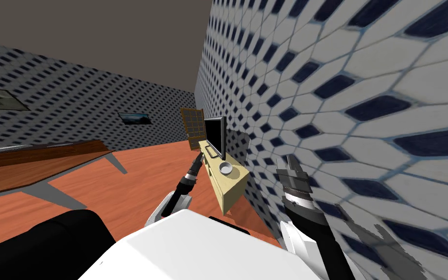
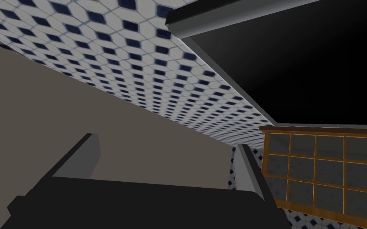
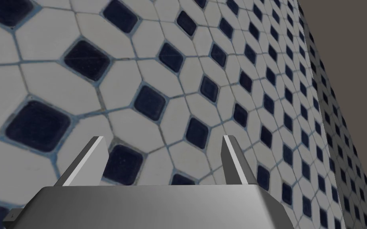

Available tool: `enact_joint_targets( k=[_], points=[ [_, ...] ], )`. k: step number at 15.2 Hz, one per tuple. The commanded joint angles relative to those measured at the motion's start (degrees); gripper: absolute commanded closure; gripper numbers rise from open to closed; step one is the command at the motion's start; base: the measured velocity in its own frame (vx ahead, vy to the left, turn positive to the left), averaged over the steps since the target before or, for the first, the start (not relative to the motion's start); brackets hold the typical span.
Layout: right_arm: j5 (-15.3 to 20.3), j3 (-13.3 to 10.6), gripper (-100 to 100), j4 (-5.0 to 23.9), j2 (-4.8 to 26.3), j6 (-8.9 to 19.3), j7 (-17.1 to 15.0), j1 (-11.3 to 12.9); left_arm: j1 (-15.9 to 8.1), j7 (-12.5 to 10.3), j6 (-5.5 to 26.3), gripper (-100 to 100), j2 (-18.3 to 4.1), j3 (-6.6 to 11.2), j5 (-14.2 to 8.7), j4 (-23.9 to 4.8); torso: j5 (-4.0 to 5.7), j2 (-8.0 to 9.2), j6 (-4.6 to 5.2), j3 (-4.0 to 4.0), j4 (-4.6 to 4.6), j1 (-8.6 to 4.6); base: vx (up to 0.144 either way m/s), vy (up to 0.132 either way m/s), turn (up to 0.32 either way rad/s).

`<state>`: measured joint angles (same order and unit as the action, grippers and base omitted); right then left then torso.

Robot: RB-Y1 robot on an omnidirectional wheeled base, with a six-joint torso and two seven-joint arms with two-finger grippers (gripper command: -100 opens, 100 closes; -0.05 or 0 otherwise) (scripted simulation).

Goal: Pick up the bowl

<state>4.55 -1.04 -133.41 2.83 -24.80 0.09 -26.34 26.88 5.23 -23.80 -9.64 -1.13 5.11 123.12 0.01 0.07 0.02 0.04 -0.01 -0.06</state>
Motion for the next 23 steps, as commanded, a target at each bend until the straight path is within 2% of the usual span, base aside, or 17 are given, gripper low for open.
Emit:
enact_joint_targets(
  k=[1, 2, 3, 5, 8, 10, 11, 12, 13, 15, 16, 18, 19, 21, 22, 23],
  points=[
    [0.0, 0.0, 0, 0.0, 0.0, 0.0, 0.0, 0.0, -1.1, -0.1, 2.9, -100, -1.8, 1.12, -0.5, -1.3, 0.00, 0.00, 0.00, 0.00, 0.00, 0.00, -0.017, -0.024, -0.117],
    [0.0, 0.0, 0, 0.0, 0.0, 0.0, 0.0, 0.0, -1.1, -0.1, 3.5, -100, -1.8, 1.12, -0.5, -1.3, 0.00, 0.00, 0.01, 0.00, 0.00, -0.01, -0.014, -0.021, -0.120],
    [0.0, 0.0, 0, 0.0, 0.0, 0.0, 0.0, 0.0, -1.9, -0.2, 4.8, -100, -3.0, 1.96, -0.8, -2.6, 0.01, -0.01, 0.00, 0.00, 0.00, -0.01, -0.013, -0.021, -0.170],
    [0.0, 0.0, 0, 0.0, 0.0, 0.0, 0.0, 0.0, -1.9, -0.2, 5.9, -100, -3.0, 1.96, -0.8, -2.6, 0.00, -0.02, 0.00, -0.01, 0.00, 0.00, -0.013, -0.015, -0.079],
    [0.0, 0.0, 0, 0.0, 0.0, 0.0, 0.0, 0.0, -3.6, -0.2, 9.8, -100, -4.9, 3.80, -1.5, -5.4, 0.00, -0.02, 0.00, -0.01, 0.01, -0.01, -0.012, -0.022, -0.135],
    [0.0, 0.0, 0, 0.0, 0.0, 0.0, 0.0, 0.0, -3.6, -0.2, 11.1, -100, -4.9, 3.80, -1.5, -5.4, 0.01, -0.02, 0.01, -0.01, 0.00, -0.02, -0.012, -0.019, -0.095],
    [0.0, 0.0, 0, 0.0, 0.0, 0.0, 0.0, 0.0, -4.5, -0.3, 12.8, -100, -5.7, 4.80, -1.9, -6.9, 0.00, -0.02, -0.02, -0.01, 0.00, 0.00, -0.010, -0.018, -0.110],
    [0.0, 0.0, 0, 0.0, 0.0, 0.0, 0.0, 0.0, -4.5, -0.3, 13.9, -100, -5.7, 4.80, -1.9, -6.9, 0.00, -0.03, 0.01, -0.02, 0.00, 0.00, -0.010, -0.019, -0.122],
    [0.0, 0.0, 0, 0.0, 0.0, 0.0, 0.0, 0.0, -5.5, -0.3, 15.4, -100, -6.4, 5.84, -2.3, -8.5, 0.00, -0.03, 0.00, -0.02, 0.01, 0.00, -0.013, -0.024, -0.181],
    [0.0, 0.0, 0, 0.0, 0.0, 0.0, 0.0, 0.0, -5.5, -0.3, 16.9, -100, -6.4, 5.84, -2.3, -8.5, 0.00, -0.02, 0.01, -0.01, 0.00, -0.01, -0.012, -0.020, -0.107],
    [0.0, 0.0, 0, 0.0, 0.0, 0.0, 0.0, 0.0, -6.5, -0.4, 18.9, -100, -7.0, 6.92, -2.8, -10.1, 0.00, -0.02, -0.01, -0.01, 0.01, -0.01, -0.007, -0.023, -0.128],
    [0.0, 0.0, 0, 0.0, 0.0, 0.0, 0.0, 0.0, -6.5, -0.4, 19.9, -100, -7.0, 6.92, -2.8, -10.1, 0.01, -0.03, 0.00, -0.02, 0.01, -0.02, -0.008, -0.019, -0.106],
    [0.0, 0.0, 0, 0.0, 0.0, 0.0, 0.0, 0.0, -7.5, -0.4, 21.8, -100, -7.6, 8.03, -3.2, -11.8, 0.00, -0.03, -0.01, -0.02, 0.01, 0.00, -0.008, -0.020, -0.128],
    [0.0, 0.0, 0, 0.0, 0.0, 0.0, 0.0, 0.0, -7.5, -0.4, 23.1, -100, -7.6, 8.03, -3.2, -11.8, 0.01, -0.04, 0.01, -0.02, 0.01, -0.01, -0.006, -0.017, -0.131],
    [0.0, 0.0, 0, 0.0, 0.0, 0.0, 0.0, 0.0, -8.6, -0.5, 25.1, -100, -8.1, 9.17, -3.7, -13.5, 0.00, -0.04, -0.01, -0.02, 0.01, 0.01, -0.005, -0.019, -0.123],
    [0.0, 0.0, 0, 0.0, 0.0, 0.0, 0.0, 0.0, -8.6, -0.5, 25.9, -100, -8.1, 9.17, -3.7, -13.5, -0.01, -0.04, 0.01, -0.03, 0.01, 0.01, -0.006, -0.021, -0.157]
  ],
)
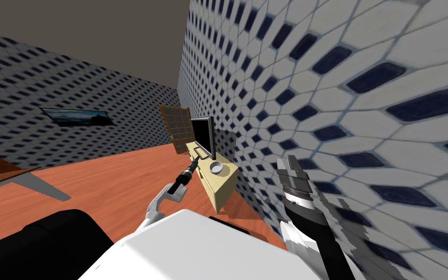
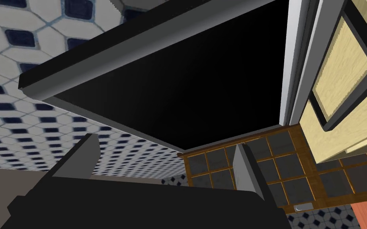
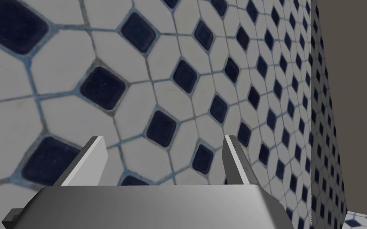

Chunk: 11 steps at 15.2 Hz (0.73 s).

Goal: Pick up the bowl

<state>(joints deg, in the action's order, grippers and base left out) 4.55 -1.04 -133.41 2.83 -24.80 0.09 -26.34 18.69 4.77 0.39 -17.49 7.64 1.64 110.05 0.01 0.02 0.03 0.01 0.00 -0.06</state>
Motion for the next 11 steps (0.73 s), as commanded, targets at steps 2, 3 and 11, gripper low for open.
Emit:
enact_joint_targets(
  k=[2, 3, 11],
  points=[
    [0.0, 0.0, 0, 0.0, 0.0, 0.0, 0.0, 0.0, -1.5, -0.1, 4.0, -100, -0.6, 1.56, -0.6, -2.2, 0.00, 0.00, -0.03, 0.00, 0.00, 0.01, -0.005, -0.017, -0.117],
    [0.0, 0.0, 0, 0.0, 0.0, 0.0, 0.0, 0.0, -1.5, -0.1, 5.0, -100, -0.6, 1.56, -0.6, -2.2, 0.00, 0.00, 0.01, 0.00, 0.00, 0.00, -0.006, -0.021, -0.178],
    [0.0, 0.0, 0, 0.0, 0.0, 0.0, 0.0, 0.0, -4.9, -0.2, 14.1, -100, -1.4, 5.15, -2.1, -7.7, 0.00, -0.01, -0.03, 0.00, 0.00, 0.02, -0.001, -0.017, -0.120]
  ],
)
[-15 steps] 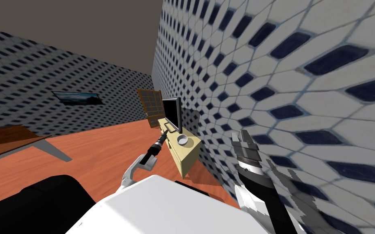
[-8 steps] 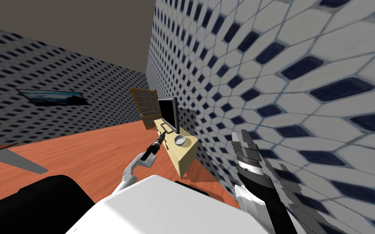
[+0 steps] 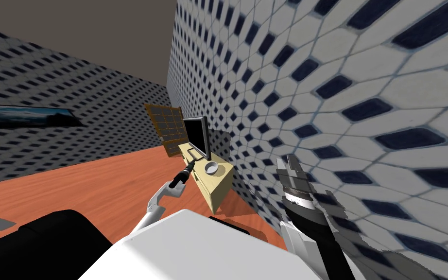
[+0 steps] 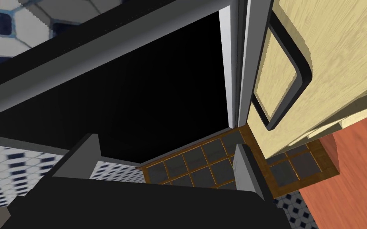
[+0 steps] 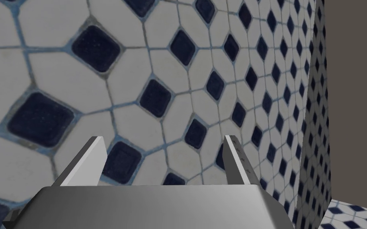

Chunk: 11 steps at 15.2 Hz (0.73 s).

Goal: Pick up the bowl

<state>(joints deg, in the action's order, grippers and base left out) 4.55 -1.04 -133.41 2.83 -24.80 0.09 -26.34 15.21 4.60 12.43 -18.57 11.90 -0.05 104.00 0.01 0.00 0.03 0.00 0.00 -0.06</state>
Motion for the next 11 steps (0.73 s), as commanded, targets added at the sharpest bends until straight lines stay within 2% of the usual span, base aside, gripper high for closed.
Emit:
enact_joint_targets(
  k=[1, 3, 4, 6, 7, 9, 10, 11],
  points=[
    [0.0, 0.0, 0, 0.0, 0.0, 0.0, 0.0, 0.0, -1.4, -0.1, 2.9, -100, -0.3, 0.90, -0.4, -1.6, 0.00, 0.00, 0.00, 0.00, 0.00, 0.00, 0.002, -0.020, -0.174],
    [0.0, 0.0, 0, 0.0, 0.0, 0.0, 0.0, 0.0, -1.4, -0.1, 3.6, -100, -0.3, 0.90, -0.4, -1.6, 0.01, 0.00, -0.03, 0.00, 0.00, 0.01, 0.001, -0.009, -0.023],
    [0.0, 0.0, 0, 0.0, 0.0, 0.0, 0.0, 0.0, -2.5, -0.1, 5.7, -100, -0.4, 2.11, -0.9, -3.5, 0.00, 0.00, -0.04, 0.00, 0.00, 0.03, 0.001, -0.015, -0.142],
    [0.0, 0.0, 0, 0.0, 0.0, 0.0, 0.0, 0.0, -2.5, -0.1, 7.0, -100, -0.4, 2.11, -0.9, -3.5, 0.00, -0.01, -0.01, 0.00, 0.00, 0.02, 0.003, -0.012, -0.119],
    [0.0, 0.0, 0, 0.0, 0.0, 0.0, 0.0, 0.0, -3.7, -0.1, 8.9, -100, -0.5, 3.32, -1.3, -5.3, 0.00, 0.00, -0.03, 0.00, 0.00, 0.02, 0.005, -0.015, -0.159],
    [0.0, 0.0, 0, 0.0, 0.0, 0.0, 0.0, 0.0, -3.7, -0.1, 10.5, -100, -0.5, 3.32, -1.3, -5.3, 0.00, -0.02, -0.01, -0.01, 0.00, 0.01, 0.006, -0.012, -0.124],
    [0.0, 0.0, 0, 0.0, 0.0, 0.0, 0.0, 0.0, -4.8, -0.2, 12.0, -100, -0.5, 4.53, -1.8, -7.1, 0.00, -0.01, -0.04, -0.01, 0.00, 0.02, 0.006, -0.013, -0.143],
    [0.0, 0.0, 0, 0.0, 0.0, 0.0, 0.0, 0.0, -4.8, -0.2, 13.3, -100, -0.5, 4.53, -1.8, -7.1, 0.00, -0.02, 0.00, -0.01, 0.00, 0.01, 0.001, -0.007, -0.148]
  ],
)
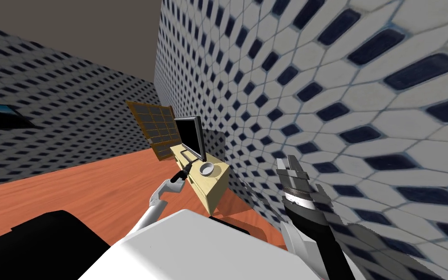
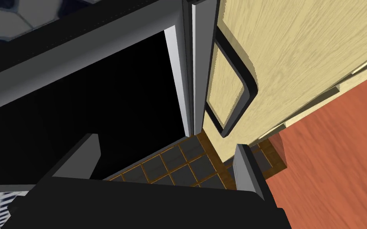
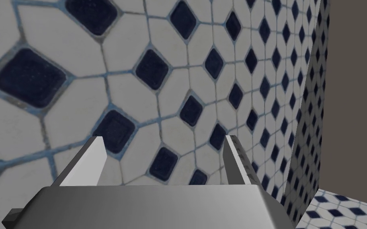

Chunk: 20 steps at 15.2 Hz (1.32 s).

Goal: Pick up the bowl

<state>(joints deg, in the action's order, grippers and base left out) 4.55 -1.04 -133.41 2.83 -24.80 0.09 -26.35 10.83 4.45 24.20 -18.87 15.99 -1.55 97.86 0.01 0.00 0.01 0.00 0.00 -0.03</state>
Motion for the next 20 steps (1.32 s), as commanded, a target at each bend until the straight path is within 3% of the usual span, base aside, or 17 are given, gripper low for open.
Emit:
enact_joint_targets(
  k=[1, 2, 4, 5, 7, 8, 13, 14, 16, 17, 19, 20],
  points=[
    [0.0, 0.0, 0, 0.0, 0.0, 0.0, 0.0, 0.0, -0.4, 0.0, 2.1, -100, -0.2, 0.43, -0.3, -1.0, 0.00, 0.00, 0.00, 0.00, 0.00, 0.00, -0.011, 0.005, -0.030],
    [0.0, 0.0, 0, 0.0, 0.0, 0.0, 0.0, 0.0, -1.5, -0.1, 3.9, -100, -0.2, 1.63, -0.8, -2.8, -0.01, 0.03, -0.02, 0.02, -0.01, 0.03, -0.020, 0.007, -0.092],
    [0.0, 0.0, 0, 0.0, 0.0, 0.0, 0.0, 0.0, -1.5, -0.1, 5.5, -100, -0.2, 1.63, -0.8, -2.8, -0.01, 0.08, -0.01, 0.05, -0.02, 0.07, -0.017, 0.003, -0.087],
    [0.0, 0.0, 0, 0.0, 0.0, 0.0, 0.0, 0.0, -2.6, -0.1, 7.2, -100, -0.1, 2.81, -1.3, -4.6, -0.01, 0.08, -0.01, 0.05, -0.02, 0.05, -0.026, 0.011, -0.128],
    [0.0, 0.0, 0, 0.0, 0.0, 0.0, 0.0, 0.0, -2.6, -0.1, 8.9, -100, -0.1, 2.81, -1.3, -4.6, -0.02, 0.12, -0.01, 0.07, -0.03, 0.10, -0.018, 0.012, -0.096],
    [0.0, 0.0, 0, 0.0, 0.0, 0.0, 0.0, 0.0, -3.7, -0.2, 11.0, -100, 0.0, 3.97, -1.7, -6.3, -0.02, 0.09, -0.01, 0.06, -0.02, 0.08, -0.011, -0.002, -0.109],
    [0.0, 0.0, 0, 0.0, 0.0, 0.0, 0.0, 0.0, -4.8, -0.2, 15.4, -100, 0.1, 5.11, -2.2, -8.1, 0.00, 0.01, 0.01, 0.01, -0.01, 0.01, 0.000, -0.011, -0.115],
    [0.0, 0.0, 0, 0.0, 0.0, 0.0, 0.0, 0.0, -5.9, -0.3, 17.3, -100, 0.3, 6.21, -2.6, -9.7, 0.00, 0.01, -0.01, 0.01, -0.01, 0.02, 0.037, -0.021, -0.222],
    [0.0, 0.0, 0, 0.0, 0.0, 0.0, 0.0, 0.0, -5.9, -0.3, 18.6, -100, 0.3, 6.21, -2.6, -9.7, 0.01, -0.25, 0.05, -0.13, 0.03, -0.07, 0.107, -0.026, -0.224],
    [0.0, 0.0, 0, 0.0, 0.0, 0.0, 0.0, 0.0, -6.9, -0.3, 20.2, -100, 0.5, 7.29, -3.0, -11.4, 0.01, -0.35, 0.00, -0.19, 0.06, -0.06, 0.089, 0.002, -0.155],
    [0.0, 0.0, 0, 0.0, 0.0, 0.0, 0.0, 0.0, -6.9, -0.3, 21.6, -100, 0.5, 7.29, -3.0, -11.4, -0.01, -0.30, 0.00, -0.18, 0.07, 0.06, 0.044, 0.018, -0.082],
    [0.0, 0.0, 0, 0.0, 0.0, 0.0, 0.0, 0.0, -7.8, -0.3, 23.6, -100, 0.7, 8.32, -3.5, -12.9, -0.02, -0.21, -0.03, -0.12, 0.05, 0.08, 0.020, 0.012, -0.123]
  ],
)
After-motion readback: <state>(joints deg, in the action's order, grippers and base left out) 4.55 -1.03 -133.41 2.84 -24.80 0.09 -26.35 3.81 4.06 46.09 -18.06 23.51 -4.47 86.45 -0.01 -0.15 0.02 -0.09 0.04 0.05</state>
